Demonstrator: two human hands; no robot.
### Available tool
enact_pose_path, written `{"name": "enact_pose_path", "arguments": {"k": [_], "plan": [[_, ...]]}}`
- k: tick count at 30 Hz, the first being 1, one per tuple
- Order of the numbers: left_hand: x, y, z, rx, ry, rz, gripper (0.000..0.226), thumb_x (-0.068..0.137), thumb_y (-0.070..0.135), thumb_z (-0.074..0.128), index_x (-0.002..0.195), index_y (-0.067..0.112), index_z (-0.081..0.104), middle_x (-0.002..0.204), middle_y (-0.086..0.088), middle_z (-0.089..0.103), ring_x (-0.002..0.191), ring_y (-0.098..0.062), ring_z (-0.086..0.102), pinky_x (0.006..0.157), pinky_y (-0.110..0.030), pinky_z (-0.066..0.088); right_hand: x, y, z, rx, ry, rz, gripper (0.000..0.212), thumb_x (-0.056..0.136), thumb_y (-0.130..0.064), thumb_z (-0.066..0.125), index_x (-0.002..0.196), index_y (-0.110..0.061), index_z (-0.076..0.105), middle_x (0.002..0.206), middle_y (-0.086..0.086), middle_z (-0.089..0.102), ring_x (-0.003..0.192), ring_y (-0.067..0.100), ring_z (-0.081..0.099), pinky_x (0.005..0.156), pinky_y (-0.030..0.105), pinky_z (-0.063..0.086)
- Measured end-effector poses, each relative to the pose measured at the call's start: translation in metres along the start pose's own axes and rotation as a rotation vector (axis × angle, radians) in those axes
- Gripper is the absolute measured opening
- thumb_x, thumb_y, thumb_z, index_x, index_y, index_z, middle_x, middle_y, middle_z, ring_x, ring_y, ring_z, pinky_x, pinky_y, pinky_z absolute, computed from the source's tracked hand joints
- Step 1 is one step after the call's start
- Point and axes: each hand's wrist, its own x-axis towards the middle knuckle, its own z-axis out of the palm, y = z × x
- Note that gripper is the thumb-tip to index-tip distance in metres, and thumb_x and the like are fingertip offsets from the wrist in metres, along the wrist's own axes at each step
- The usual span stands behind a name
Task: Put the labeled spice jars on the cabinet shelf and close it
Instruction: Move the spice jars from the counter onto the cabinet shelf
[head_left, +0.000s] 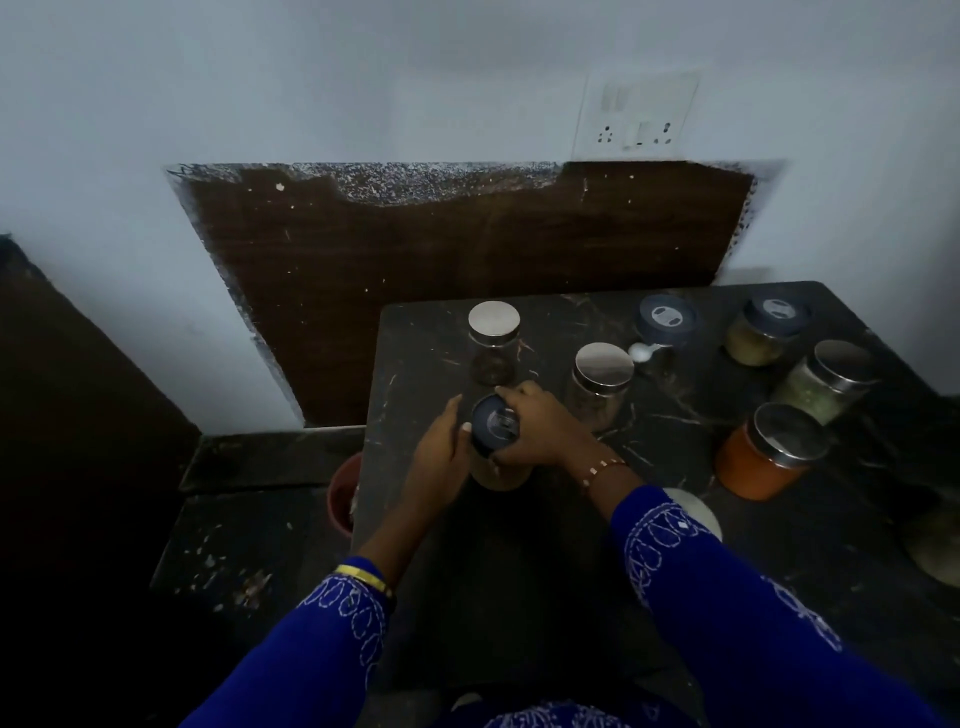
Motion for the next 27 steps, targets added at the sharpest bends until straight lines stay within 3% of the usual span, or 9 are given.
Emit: {"name": "enact_pose_path", "arguments": {"k": [3, 6, 8, 13, 16, 19, 21, 24, 27], "plan": [[-0.003, 0.011, 0.003, -0.117, 0.0, 0.113, 0.041, 0.098, 0.017, 0.041, 0.138, 0.012, 0.04, 0.14, -0.008, 0.049, 0.13, -0.017, 0.045, 0.104, -0.026, 0.035, -0.006, -0.002, -0.021, 0.101, 0.089, 0.075, 0.092, 0.069, -0.039, 0.077, 0.144, -0.016, 0.03, 0.138, 0.01, 0.036, 0.124, 0.026, 0.043, 0.104, 0.036, 0.042], [-0.006, 0.031, 0.006, -0.128, 0.04, 0.197, 0.049, 0.095, 0.024, 0.047, 0.142, 0.014, 0.033, 0.144, -0.007, 0.042, 0.125, -0.004, 0.038, 0.1, -0.022, 0.032, -0.013, -0.006, -0.048, 0.193, 0.2, 0.138, 0.091, 0.067, -0.046, 0.076, 0.141, -0.015, 0.034, 0.135, 0.01, 0.038, 0.121, 0.026, 0.046, 0.103, 0.037, 0.044], [-0.007, 0.044, 0.008, -0.122, 0.036, 0.266, 0.063, 0.09, 0.035, 0.052, 0.144, 0.014, 0.026, 0.147, -0.007, 0.035, 0.128, -0.004, 0.034, 0.102, -0.024, 0.033, -0.02, -0.011, -0.067, 0.225, 0.286, 0.151, 0.088, 0.068, -0.047, 0.075, 0.139, -0.013, 0.038, 0.134, 0.01, 0.04, 0.12, 0.024, 0.047, 0.099, 0.033, 0.044], [-0.001, 0.076, 0.01, 0.005, 0.013, 0.35, 0.101, 0.071, 0.043, 0.073, 0.148, 0.021, 0.011, 0.152, 0.0, 0.024, 0.137, -0.011, 0.029, 0.109, -0.03, 0.033, -0.028, -0.021, -0.101, 0.275, 0.417, 0.182, 0.063, 0.069, -0.056, 0.071, 0.11, -0.01, 0.06, 0.11, 0.006, 0.064, 0.089, 0.014, 0.056, 0.071, 0.022, 0.042], [0.004, 0.103, 0.011, -0.124, 0.08, 0.28, 0.103, 0.068, 0.036, 0.079, 0.147, 0.024, 0.014, 0.144, 0.001, 0.034, 0.128, -0.007, 0.038, 0.104, -0.028, 0.038, -0.033, -0.022, -0.117, 0.301, 0.43, 0.165, 0.061, 0.069, -0.063, 0.065, 0.1, -0.01, 0.062, 0.096, 0.005, 0.065, 0.081, 0.014, 0.059, 0.06, 0.022, 0.044], [0.013, 0.117, 0.008, -0.391, 0.052, 0.237, 0.099, 0.068, 0.026, 0.079, 0.145, 0.024, 0.017, 0.137, 0.003, 0.043, 0.12, -0.008, 0.048, 0.097, -0.026, 0.044, -0.045, -0.017, -0.145, 0.471, 0.421, 0.062, 0.05, 0.08, -0.048, 0.064, 0.111, -0.008, 0.062, 0.098, 0.004, 0.064, 0.087, 0.016, 0.061, 0.075, 0.031, 0.054], [0.023, 0.122, 0.002, -0.57, -0.029, 0.176, 0.097, 0.062, 0.03, 0.078, 0.143, 0.022, 0.025, 0.136, -0.002, 0.049, 0.118, -0.015, 0.054, 0.095, -0.034, 0.05, -0.053, -0.006, -0.162, 0.682, 0.386, -0.018, 0.045, 0.086, -0.036, 0.061, 0.122, -0.01, 0.057, 0.112, 0.008, 0.065, 0.096, 0.019, 0.063, 0.077, 0.029, 0.055], [0.037, 0.14, -0.006, -0.902, -0.257, 0.117, 0.076, 0.063, 0.032, 0.077, 0.13, 0.015, 0.044, 0.129, -0.014, 0.057, 0.113, -0.029, 0.06, 0.08, -0.034, 0.057, -0.058, 0.017, -0.171, 0.92, 0.302, -0.082, 0.047, 0.09, -0.02, 0.057, 0.135, -0.011, 0.046, 0.121, 0.009, 0.062, 0.108, 0.024, 0.061, 0.09, 0.034, 0.052], [0.047, 0.163, -0.013, -1.066, -0.426, 0.12, 0.089, 0.049, 0.046, 0.085, 0.123, 0.009, 0.053, 0.114, -0.012, 0.067, 0.101, -0.026, 0.066, 0.08, -0.038, 0.059, -0.061, 0.027, -0.172, 1.017, 0.197, -0.161, 0.037, 0.092, -0.014, 0.052, 0.128, -0.012, 0.051, 0.12, 0.008, 0.062, 0.112, 0.024, 0.059, 0.094, 0.038, 0.049]]}}
